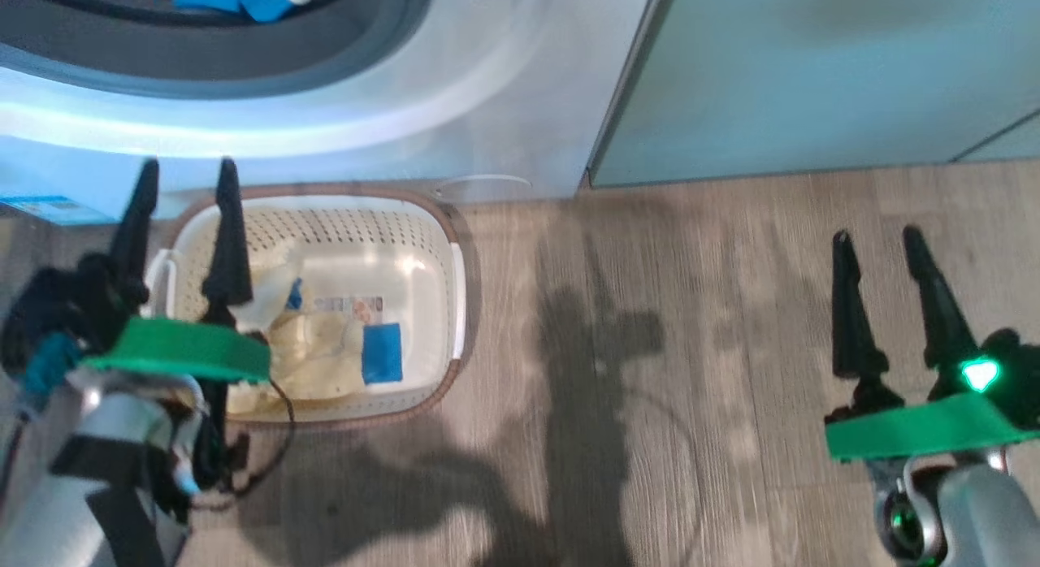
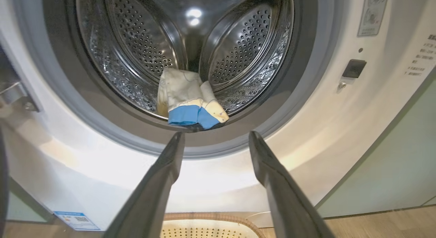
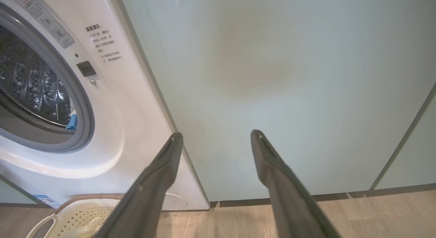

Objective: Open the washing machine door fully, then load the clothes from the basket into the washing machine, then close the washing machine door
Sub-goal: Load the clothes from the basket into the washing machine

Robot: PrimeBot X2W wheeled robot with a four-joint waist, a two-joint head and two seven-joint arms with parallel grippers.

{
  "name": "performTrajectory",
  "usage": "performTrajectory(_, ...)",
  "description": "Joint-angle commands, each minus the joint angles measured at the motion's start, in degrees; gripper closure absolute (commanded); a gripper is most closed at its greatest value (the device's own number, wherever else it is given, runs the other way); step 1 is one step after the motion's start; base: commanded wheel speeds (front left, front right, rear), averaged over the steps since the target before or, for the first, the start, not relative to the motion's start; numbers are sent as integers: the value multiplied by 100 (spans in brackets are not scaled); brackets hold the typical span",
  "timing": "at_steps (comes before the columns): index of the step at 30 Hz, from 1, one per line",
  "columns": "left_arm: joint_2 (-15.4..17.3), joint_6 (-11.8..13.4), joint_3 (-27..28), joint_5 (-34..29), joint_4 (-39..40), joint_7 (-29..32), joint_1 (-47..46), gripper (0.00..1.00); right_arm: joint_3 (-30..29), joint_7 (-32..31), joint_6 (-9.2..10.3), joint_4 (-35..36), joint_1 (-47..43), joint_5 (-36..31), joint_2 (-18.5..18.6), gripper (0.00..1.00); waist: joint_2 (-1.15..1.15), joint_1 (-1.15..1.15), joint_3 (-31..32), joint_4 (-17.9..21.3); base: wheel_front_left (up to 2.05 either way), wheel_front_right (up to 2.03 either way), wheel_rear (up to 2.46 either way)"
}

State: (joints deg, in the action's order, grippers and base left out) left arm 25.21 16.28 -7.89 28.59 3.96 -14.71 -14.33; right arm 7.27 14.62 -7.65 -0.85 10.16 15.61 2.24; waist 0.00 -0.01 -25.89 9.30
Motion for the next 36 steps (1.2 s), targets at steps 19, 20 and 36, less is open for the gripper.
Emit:
performTrajectory(19,-518,117,-5,-204,282,-29,1346,0,242,38,16,-248,-767,-281,64,0,0,1,1423,-331,0,0,0)
performTrajectory(20,-536,112,-9,-203,282,-29,1360,0,246,38,16,-254,-777,-284,64,0,0,1,1451,-338,0,0,0)
performTrajectory(36,-614,77,-72,-183,226,-28,1394,0,288,38,16,-265,-804,-274,64,0,0,1,1566,-347,0,0,0)
